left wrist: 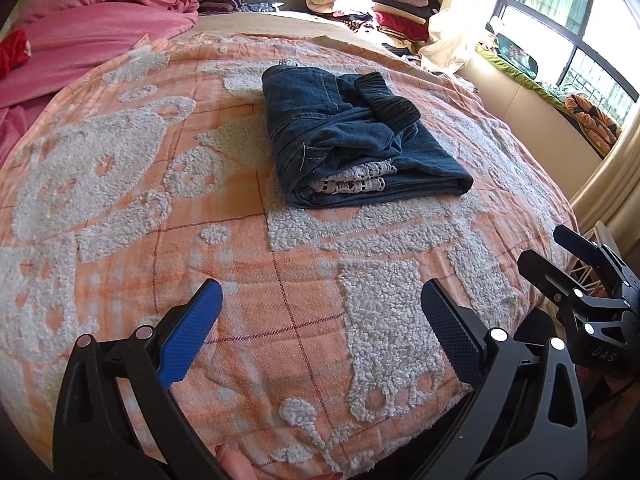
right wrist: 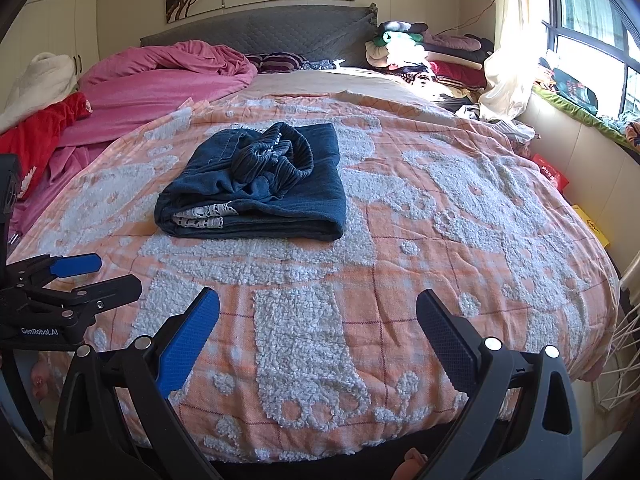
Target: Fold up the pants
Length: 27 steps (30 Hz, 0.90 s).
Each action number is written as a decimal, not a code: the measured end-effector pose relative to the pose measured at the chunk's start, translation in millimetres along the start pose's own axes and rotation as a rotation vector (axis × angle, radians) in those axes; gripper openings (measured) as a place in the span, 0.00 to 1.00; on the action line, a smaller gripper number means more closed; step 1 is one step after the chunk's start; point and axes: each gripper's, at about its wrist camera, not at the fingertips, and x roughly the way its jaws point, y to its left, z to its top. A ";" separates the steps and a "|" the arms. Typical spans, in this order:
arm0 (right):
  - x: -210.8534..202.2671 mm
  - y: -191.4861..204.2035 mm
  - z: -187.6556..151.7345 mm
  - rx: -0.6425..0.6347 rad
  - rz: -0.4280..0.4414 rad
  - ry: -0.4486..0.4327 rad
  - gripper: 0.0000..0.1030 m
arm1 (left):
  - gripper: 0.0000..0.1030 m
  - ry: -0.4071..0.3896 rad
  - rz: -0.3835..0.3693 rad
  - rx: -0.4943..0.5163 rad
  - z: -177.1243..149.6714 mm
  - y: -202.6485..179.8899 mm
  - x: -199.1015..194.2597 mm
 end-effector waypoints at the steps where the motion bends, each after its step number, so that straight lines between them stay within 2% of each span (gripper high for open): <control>1: 0.3 0.1 0.1 -0.001 0.001 0.001 0.95 | 0.91 -0.001 -0.002 -0.002 0.2 0.3 -0.4; 9: 4.5 1.7 1.0 -0.003 -0.002 0.008 0.95 | 0.91 0.003 -0.003 0.001 0.4 1.0 -1.5; 13: 8.1 -0.1 3.1 -0.002 -0.008 0.018 0.95 | 0.91 0.062 -0.081 -0.051 -2.3 10.7 3.4; 17: 15.5 -3.6 5.1 -0.002 -0.007 0.036 0.95 | 0.91 0.074 0.019 -0.047 0.2 20.7 3.6; 21: 26.7 -8.2 8.5 -0.003 -0.008 0.060 0.95 | 0.91 0.010 0.100 -0.065 9.7 39.3 -5.1; 25: 37.5 -20.8 17.6 0.001 -0.010 0.070 0.95 | 0.91 -0.034 0.083 -0.173 21.4 74.3 -9.8; 27: 42.9 -36.3 25.9 0.008 -0.028 0.068 0.95 | 0.91 -0.016 0.138 -0.217 28.9 96.8 -3.8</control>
